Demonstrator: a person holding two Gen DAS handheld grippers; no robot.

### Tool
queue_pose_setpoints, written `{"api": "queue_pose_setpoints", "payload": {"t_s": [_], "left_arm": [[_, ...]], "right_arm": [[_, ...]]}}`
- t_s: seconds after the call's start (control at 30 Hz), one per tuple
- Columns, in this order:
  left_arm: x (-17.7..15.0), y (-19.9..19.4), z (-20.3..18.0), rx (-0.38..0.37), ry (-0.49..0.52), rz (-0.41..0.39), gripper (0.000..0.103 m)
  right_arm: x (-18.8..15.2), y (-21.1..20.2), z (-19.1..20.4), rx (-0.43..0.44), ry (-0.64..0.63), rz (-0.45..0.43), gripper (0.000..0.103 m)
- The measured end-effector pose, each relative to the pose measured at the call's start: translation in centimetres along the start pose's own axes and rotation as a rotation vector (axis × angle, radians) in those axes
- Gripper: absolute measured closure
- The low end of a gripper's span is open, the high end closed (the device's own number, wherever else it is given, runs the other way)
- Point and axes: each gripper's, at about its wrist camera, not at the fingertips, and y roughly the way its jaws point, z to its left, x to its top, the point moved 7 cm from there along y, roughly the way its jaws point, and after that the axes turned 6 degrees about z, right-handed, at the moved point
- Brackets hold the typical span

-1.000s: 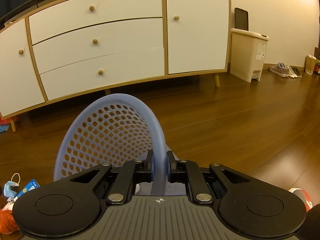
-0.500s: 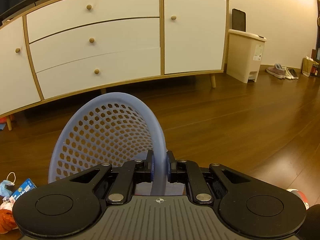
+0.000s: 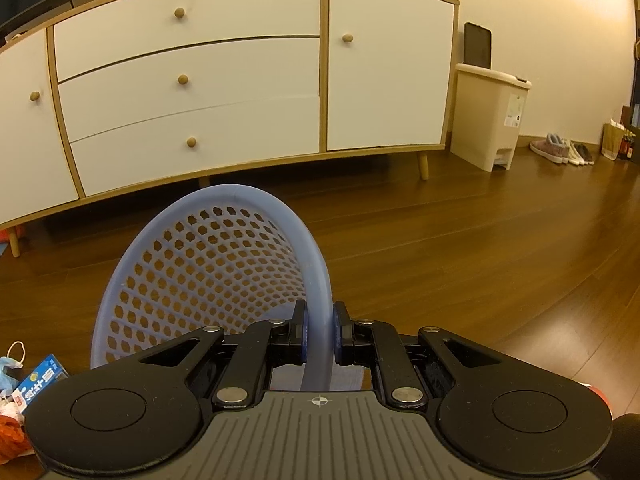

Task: Collect trash
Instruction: 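Grasp the red plastic bag with the left tool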

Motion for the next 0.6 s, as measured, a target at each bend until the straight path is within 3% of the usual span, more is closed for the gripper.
{"api": "queue_pose_setpoints", "payload": {"t_s": [0.37,0.6], "left_arm": [[-0.1,5.6,0.3,0.038,0.104,0.059,0.032],[0.2,7.4,0.4,0.042,0.118,0.073,0.032]], "right_arm": [[0.0,0.1,-0.2,-0.010,-0.003,-0.003,0.095],[0.0,0.2,-0.2,-0.016,-0.002,-0.009,0.095]]}}
